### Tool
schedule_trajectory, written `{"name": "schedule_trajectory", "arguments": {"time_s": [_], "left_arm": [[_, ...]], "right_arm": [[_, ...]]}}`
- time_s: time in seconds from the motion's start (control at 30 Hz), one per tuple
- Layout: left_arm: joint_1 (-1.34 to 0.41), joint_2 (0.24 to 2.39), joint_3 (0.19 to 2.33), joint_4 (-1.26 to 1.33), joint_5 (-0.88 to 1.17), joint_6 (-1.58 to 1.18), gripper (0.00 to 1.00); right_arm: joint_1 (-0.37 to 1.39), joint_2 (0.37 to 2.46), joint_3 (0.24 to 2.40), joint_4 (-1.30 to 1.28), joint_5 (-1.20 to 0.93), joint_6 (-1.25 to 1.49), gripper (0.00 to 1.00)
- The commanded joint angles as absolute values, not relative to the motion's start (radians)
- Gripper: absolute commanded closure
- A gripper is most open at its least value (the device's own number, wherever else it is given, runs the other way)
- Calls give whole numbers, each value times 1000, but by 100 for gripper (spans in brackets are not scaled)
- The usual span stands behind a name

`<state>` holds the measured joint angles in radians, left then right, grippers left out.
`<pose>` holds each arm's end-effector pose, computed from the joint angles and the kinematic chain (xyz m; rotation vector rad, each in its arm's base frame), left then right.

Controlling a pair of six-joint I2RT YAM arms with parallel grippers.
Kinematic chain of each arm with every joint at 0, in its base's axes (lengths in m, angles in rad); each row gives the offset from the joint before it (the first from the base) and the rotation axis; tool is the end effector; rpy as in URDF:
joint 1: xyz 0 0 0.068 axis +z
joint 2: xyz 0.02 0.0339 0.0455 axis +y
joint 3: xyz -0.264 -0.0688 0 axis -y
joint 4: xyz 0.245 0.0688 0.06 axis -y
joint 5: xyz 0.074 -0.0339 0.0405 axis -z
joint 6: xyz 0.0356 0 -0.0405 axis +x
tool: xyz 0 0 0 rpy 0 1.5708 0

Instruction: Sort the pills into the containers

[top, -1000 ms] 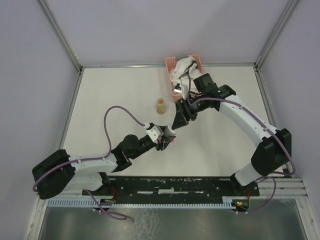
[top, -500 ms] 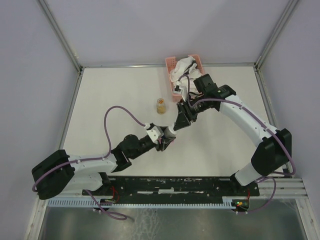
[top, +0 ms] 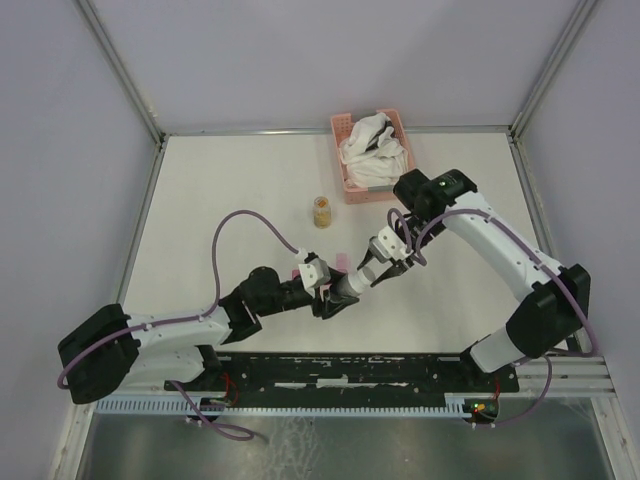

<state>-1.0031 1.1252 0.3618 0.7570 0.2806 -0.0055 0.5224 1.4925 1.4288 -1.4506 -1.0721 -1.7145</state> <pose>0.1169 -0.2017 0.2250 0.9947 1.3410 -0.9983 0.2035 0.1532 0.3301 -2.0617 0.9594 1.0817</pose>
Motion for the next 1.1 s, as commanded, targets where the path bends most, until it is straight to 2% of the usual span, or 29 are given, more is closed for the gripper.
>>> {"name": "schedule_trajectory", "arguments": {"time_s": [0.0, 0.23, 0.43, 0.5, 0.57, 0.6, 0.7, 0.73, 0.87, 1.07], "left_arm": [[-997, 1119, 397, 763, 331, -49, 97], [-994, 1108, 368, 749, 291, -41, 97], [-990, 1046, 317, 759, 247, -54, 97], [-990, 1020, 303, 767, 233, -64, 97], [-990, 996, 283, 791, 220, -79, 97], [-990, 983, 272, 809, 213, -89, 97], [-990, 948, 229, 882, 193, -114, 97], [-990, 938, 212, 914, 187, -122, 97], [-991, 911, 170, 1017, 169, -145, 97], [-991, 881, 151, 1086, 145, -162, 97]], "right_arm": [[533, 1545, 1468, -1761, -1102, -2425, 86], [522, 1561, 1550, -1757, -1116, -2339, 87], [446, 1538, 1551, -1753, -1155, -2230, 85], [412, 1532, 1549, -1712, -1174, -2077, 86], [385, 1508, 1531, -1562, -1160, -1741, 88], [377, 1484, 1501, -1431, -1125, -1516, 86], [376, 1364, 1297, -820, -804, -764, 68], [375, 1335, 1232, -743, -708, -664, 67], [354, 1337, 1120, -663, -543, -508, 65], [335, 1542, 1131, -618, -294, -431, 61]]}}
